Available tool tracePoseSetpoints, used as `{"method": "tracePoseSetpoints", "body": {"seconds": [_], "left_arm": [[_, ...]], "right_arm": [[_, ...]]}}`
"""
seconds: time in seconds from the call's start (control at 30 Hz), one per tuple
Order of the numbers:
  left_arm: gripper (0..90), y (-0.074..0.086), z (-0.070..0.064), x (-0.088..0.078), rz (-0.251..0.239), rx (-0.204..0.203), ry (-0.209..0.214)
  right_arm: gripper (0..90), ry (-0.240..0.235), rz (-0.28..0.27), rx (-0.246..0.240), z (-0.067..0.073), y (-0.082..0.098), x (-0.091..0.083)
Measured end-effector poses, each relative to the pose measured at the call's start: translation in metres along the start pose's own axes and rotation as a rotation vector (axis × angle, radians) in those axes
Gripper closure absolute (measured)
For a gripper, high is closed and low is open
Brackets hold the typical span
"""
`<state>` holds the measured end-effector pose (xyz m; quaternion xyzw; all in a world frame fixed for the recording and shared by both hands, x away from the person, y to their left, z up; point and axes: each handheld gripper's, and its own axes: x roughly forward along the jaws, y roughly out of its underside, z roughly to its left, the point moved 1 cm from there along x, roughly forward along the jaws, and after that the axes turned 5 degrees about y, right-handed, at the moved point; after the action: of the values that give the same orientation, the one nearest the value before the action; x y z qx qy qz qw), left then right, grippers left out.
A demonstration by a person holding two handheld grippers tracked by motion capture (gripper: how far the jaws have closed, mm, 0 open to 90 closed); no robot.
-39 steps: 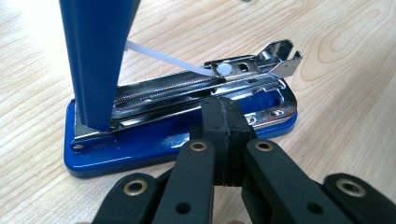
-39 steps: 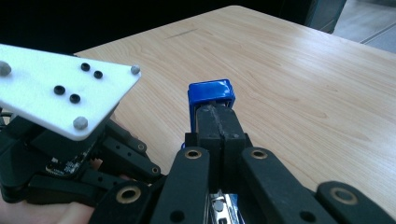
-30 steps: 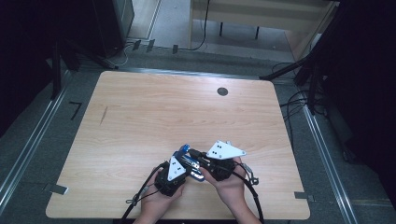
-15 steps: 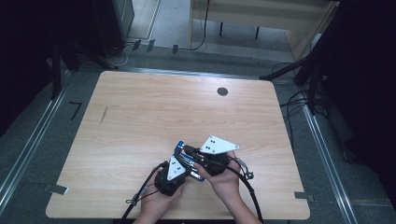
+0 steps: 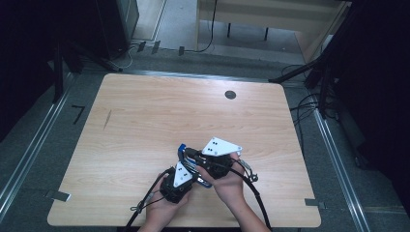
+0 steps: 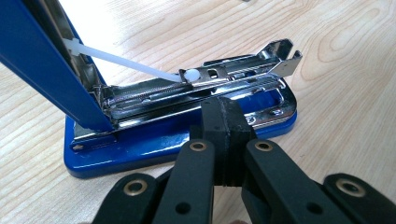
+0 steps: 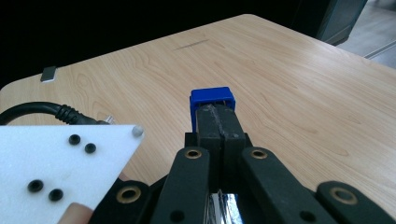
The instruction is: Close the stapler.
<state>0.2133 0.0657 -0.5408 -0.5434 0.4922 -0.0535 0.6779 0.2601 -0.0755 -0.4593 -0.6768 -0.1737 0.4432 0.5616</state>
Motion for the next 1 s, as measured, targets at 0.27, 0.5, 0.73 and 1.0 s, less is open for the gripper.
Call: {"method": "tracePoseSetpoints", "body": {"seconds": [0.27,0.5,0.73,1.0], "left_arm": [[90.0,0.0,0.0,0.0,0.001,0.003,-0.001],[90.0,0.0,0.0,0.0,0.0,0.005,-0.003],[90.0,0.0,0.0,0.0,0.0,0.005,-0.002],[90.0,0.0,0.0,0.0,0.0,0.003,-0.002]], "right_arm": [[90.0,-0.005,-0.001,-0.008,0.0,-0.003,0.006],[90.0,-0.009,0.0,-0.012,0.001,-0.006,0.012],[90.0,-0.014,0.004,-0.015,0.002,-0.008,0.017],[90.0,-0.031,0.003,-0.012,0.0,-0.008,0.023]]}}
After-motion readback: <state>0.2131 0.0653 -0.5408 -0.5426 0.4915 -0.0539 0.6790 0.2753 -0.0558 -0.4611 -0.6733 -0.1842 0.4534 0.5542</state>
